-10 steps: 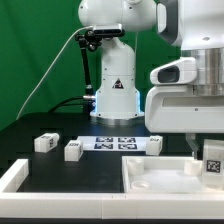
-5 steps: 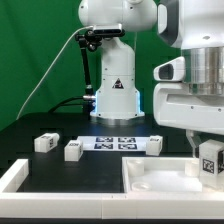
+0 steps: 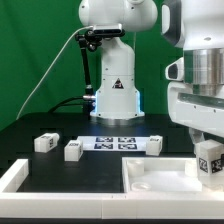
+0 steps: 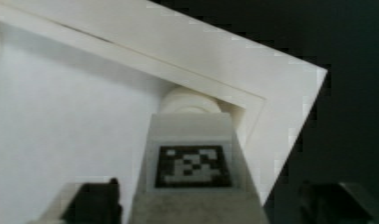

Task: Assemble one leg

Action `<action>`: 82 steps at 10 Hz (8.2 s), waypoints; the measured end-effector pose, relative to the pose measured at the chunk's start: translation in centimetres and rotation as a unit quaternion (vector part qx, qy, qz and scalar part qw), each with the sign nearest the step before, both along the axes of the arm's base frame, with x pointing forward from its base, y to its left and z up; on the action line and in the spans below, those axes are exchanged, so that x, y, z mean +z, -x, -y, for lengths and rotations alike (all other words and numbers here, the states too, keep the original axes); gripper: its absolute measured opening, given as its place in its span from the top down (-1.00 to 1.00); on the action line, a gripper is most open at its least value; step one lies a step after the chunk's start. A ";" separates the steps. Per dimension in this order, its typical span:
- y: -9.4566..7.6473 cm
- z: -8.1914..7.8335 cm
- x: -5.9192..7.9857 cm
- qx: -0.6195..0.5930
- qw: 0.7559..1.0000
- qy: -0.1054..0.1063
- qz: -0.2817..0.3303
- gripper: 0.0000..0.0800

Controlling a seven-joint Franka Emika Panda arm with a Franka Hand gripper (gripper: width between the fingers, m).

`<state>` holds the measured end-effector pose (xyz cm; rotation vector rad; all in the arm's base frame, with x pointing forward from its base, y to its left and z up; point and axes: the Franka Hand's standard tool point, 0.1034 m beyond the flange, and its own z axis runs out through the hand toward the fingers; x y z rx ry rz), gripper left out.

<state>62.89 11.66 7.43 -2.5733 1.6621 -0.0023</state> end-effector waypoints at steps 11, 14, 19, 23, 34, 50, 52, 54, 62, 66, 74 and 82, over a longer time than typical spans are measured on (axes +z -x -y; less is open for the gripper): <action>-0.1 0.2 0.0 0.502 0.864 0.023 0.032 -0.62; -0.1 -0.4 0.1 0.541 0.840 0.024 0.038 -0.62; -0.1 -0.3 -0.1 0.540 0.840 0.024 0.037 0.28; -0.1 -0.2 -0.1 0.500 0.865 0.023 0.036 0.27; 0.0 0.6 -0.3 -0.126 0.992 0.003 -0.018 0.27; 0.2 -0.5 -0.2 0.245 0.970 0.005 0.007 -0.62; 0.2 -0.3 -0.1 0.345 0.938 0.010 0.014 -0.62; 0.1 -0.2 -0.1 0.438 0.898 0.021 0.018 -0.62; 0.0 -0.1 0.0 0.509 0.860 0.030 0.021 0.27; 0.2 -0.3 0.0 0.342 0.939 0.034 0.017 0.27; 0.3 0.1 -0.2 -0.178 0.984 0.017 -0.010 0.27; 0.3 0.3 -0.2 -0.186 0.982 0.001 -0.017 -0.58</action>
Offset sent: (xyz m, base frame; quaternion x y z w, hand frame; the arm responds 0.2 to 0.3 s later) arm -0.0046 0.0093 0.0026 0.0104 -0.0211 -0.2926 0.9560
